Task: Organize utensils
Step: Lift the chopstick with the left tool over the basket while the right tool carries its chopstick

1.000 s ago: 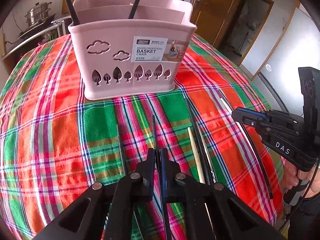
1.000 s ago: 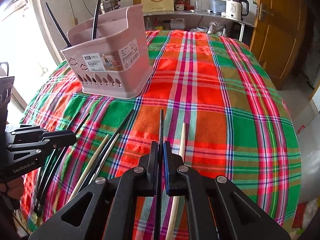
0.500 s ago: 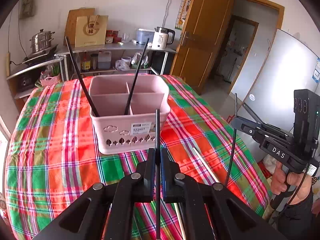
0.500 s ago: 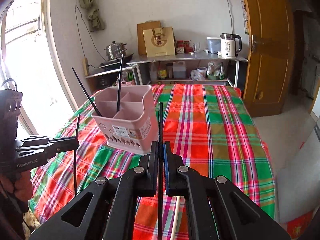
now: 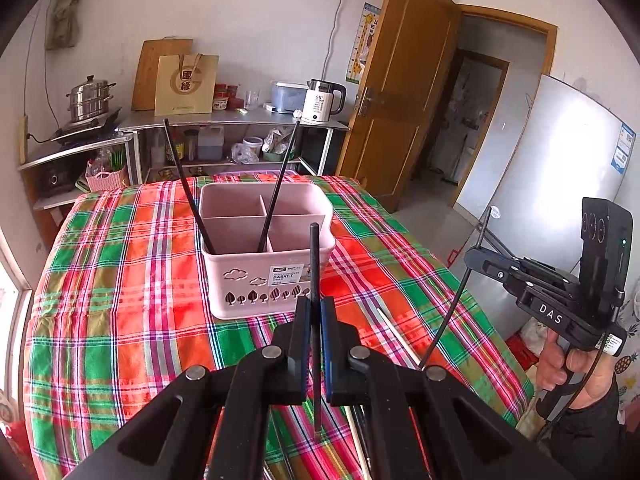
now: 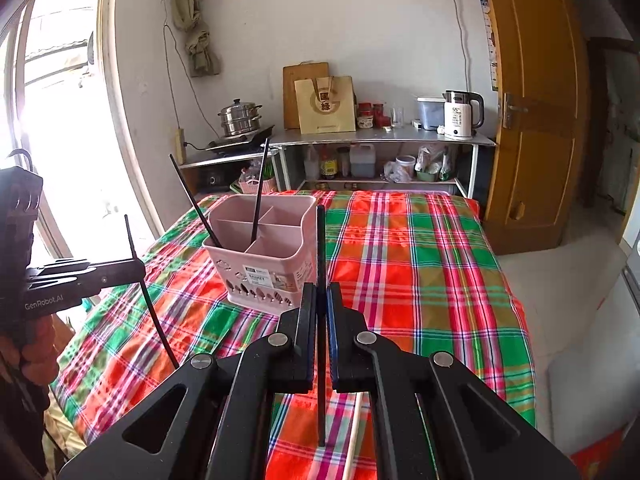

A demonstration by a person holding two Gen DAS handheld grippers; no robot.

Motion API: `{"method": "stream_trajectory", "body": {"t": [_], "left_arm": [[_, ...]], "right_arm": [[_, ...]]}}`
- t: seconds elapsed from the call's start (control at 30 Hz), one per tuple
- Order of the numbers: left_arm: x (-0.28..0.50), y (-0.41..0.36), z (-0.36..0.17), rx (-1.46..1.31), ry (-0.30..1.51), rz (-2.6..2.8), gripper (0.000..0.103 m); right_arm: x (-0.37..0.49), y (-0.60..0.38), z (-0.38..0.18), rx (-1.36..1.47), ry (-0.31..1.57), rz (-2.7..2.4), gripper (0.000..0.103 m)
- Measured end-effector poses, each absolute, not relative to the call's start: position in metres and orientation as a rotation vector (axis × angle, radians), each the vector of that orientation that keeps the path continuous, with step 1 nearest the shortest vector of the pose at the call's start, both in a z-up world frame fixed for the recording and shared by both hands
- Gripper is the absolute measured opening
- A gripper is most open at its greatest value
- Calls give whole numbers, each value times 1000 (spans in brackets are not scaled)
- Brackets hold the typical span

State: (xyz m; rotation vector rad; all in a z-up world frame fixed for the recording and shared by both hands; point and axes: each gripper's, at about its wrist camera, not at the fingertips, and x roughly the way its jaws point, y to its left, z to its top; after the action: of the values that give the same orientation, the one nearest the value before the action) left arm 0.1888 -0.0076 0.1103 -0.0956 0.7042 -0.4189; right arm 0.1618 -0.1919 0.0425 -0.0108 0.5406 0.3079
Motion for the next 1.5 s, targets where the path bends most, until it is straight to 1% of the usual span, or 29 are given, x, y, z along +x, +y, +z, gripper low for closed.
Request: {"method": "stream_trajectory", "body": {"t": [0.3,0.57,0.77,1.23,1.5], "left_arm": [[164,3,115,-77,698,-427,5],[169,13,131,-93,665,-417,4],[189,26,153,-119,631,-393,4],[246,61,224,-199,486,-343,4],[274,65,231,-196,459,-328,4]], "right_arm": [[143,-189,47,-41,527,317,5],[144,-180,61,-35,485,337,5],[157,-168,79,-11,435,370,5],[207,-133,136,66,302,451,5],[236,-120,144,107,273,462,5]]}}
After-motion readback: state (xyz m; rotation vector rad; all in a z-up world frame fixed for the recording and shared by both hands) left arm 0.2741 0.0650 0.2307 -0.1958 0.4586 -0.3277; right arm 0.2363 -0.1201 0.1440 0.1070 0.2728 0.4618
